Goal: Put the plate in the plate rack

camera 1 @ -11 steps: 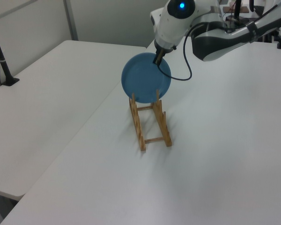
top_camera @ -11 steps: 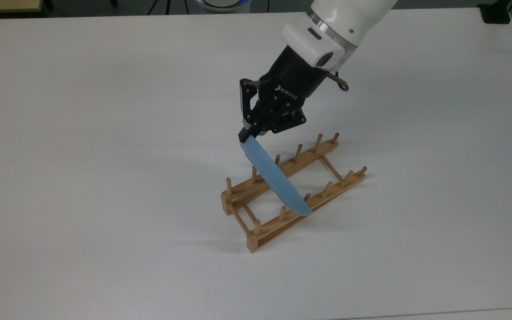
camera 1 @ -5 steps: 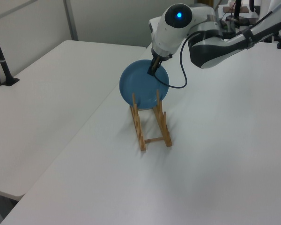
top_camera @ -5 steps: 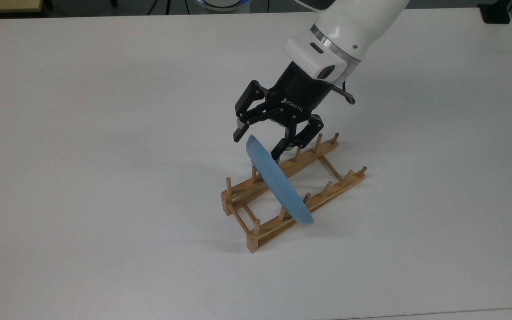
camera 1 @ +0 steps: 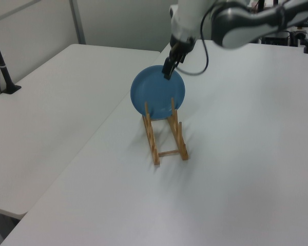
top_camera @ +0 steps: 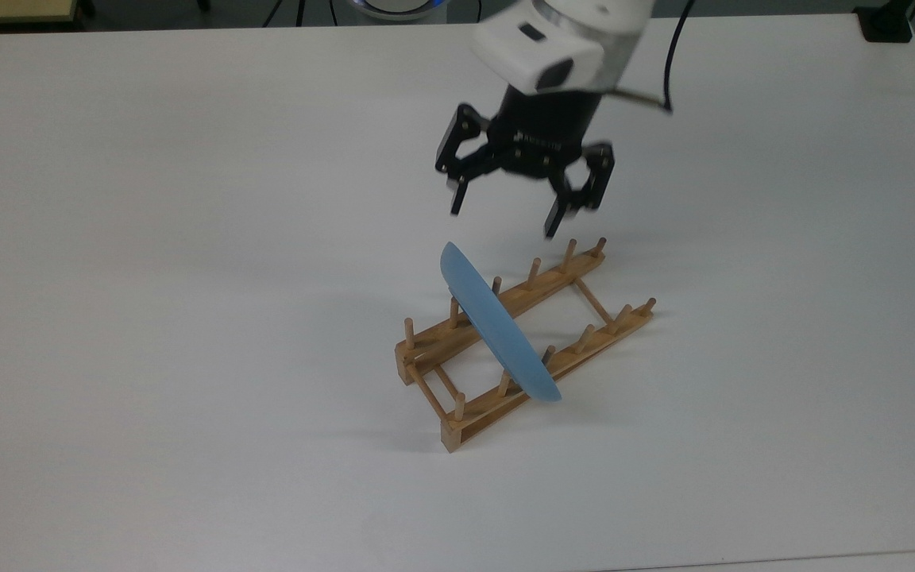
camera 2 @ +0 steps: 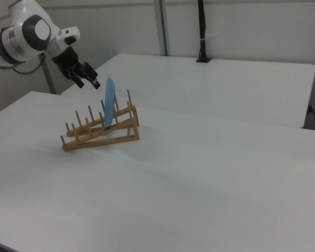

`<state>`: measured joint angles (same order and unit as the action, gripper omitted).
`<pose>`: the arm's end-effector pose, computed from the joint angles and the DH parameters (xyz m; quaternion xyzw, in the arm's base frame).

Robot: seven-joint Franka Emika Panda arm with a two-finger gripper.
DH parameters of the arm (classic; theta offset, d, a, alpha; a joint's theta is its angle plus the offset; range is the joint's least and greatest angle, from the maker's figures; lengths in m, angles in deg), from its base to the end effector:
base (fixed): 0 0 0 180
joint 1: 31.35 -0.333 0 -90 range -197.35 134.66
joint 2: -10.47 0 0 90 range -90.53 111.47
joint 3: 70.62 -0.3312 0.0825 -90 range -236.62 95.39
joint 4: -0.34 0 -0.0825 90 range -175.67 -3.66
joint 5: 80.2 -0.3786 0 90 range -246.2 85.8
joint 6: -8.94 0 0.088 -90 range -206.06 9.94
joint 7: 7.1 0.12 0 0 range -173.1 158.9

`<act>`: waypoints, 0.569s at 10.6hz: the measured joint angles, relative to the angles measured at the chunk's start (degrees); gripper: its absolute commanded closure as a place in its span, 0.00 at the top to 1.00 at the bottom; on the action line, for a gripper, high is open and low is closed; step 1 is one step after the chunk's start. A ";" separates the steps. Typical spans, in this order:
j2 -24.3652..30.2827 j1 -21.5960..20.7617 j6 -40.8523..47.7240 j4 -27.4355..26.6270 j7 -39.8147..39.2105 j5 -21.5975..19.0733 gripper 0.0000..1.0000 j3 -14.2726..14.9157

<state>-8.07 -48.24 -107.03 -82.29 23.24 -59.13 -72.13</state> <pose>0.6611 0.1908 0.5392 0.9763 -0.0448 0.1854 0.1019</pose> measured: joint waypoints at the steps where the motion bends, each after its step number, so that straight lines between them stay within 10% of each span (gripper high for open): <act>1: 1.88 1.04 3.47 -0.01 -4.14 -6.14 1.00 0.23; 3: 5.68 5.41 15.82 -0.33 -13.10 -16.26 1.00 0.41; 6: 11.59 10.90 26.78 -4.56 -19.29 -19.43 1.00 0.50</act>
<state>3.52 -37.34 -80.25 -86.85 3.94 -78.56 -71.63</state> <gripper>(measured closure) 0.000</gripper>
